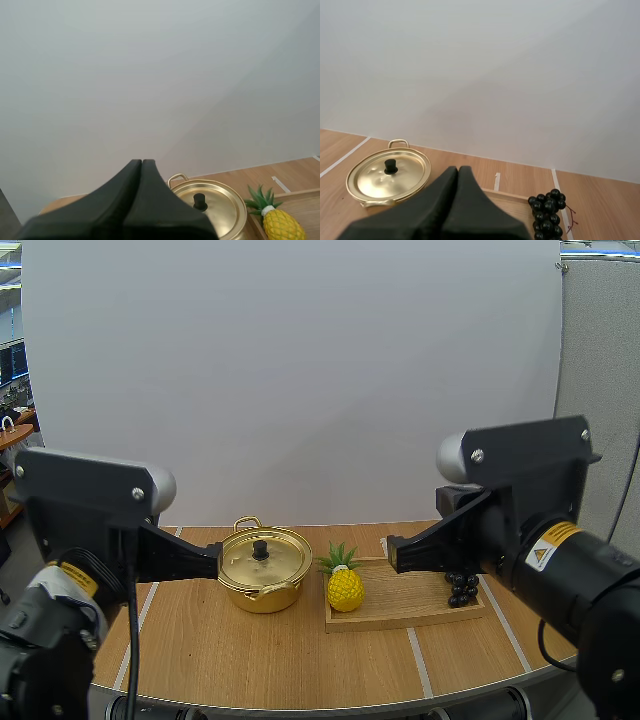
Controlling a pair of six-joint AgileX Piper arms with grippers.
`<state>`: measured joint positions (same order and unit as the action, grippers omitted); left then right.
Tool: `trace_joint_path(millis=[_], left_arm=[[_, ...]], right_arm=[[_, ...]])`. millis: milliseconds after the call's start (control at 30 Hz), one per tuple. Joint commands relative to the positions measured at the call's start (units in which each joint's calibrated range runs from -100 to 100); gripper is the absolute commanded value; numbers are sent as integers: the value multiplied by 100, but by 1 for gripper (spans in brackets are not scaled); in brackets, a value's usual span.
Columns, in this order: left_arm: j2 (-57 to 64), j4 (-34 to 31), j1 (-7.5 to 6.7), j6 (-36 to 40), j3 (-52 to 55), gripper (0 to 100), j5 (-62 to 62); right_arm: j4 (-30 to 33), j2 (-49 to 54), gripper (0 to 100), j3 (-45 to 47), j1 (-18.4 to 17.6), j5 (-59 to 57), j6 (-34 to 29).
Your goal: Open the pot, put the grape inside, and close it
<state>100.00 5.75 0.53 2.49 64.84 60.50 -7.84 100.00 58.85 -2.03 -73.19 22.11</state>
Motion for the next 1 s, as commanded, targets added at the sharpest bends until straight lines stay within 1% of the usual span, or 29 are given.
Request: trace_joint_path(millis=[0,133,167,400,500,633,700,800,967], left_arm=[[0,-53,-3,-14,-398,0,1134],[0,-53,-3,-14,-684,0,2107],[0,-53,-3,-14,-737,0,2250],[0,-53,-3,-23,-750,0,2268],[-28,0,-3,-193,-750,0,2212],[-609,13,-3,-229,-750,0,2151],[-1050,13,-3,-257,-750,0,1972],[-1652,37,-3,-366,-762,0,1622],[-2507,112,-3,-465,-762,0,1232]], right_arm=[[39,0,0,-346,23,-884,23],[39,0,0,-595,23,-2169,23],[39,0,0,-610,23,-2291,23],[39,0,0,-628,23,-2573,23],[39,-70,0,-628,23,-2573,23],[39,-525,0,-628,23,-2573,23],[75,-820,0,-628,23,-2573,-82],[291,-1280,0,-628,23,-2399,-263],[1037,-1891,0,-628,23,-2232,-777]])
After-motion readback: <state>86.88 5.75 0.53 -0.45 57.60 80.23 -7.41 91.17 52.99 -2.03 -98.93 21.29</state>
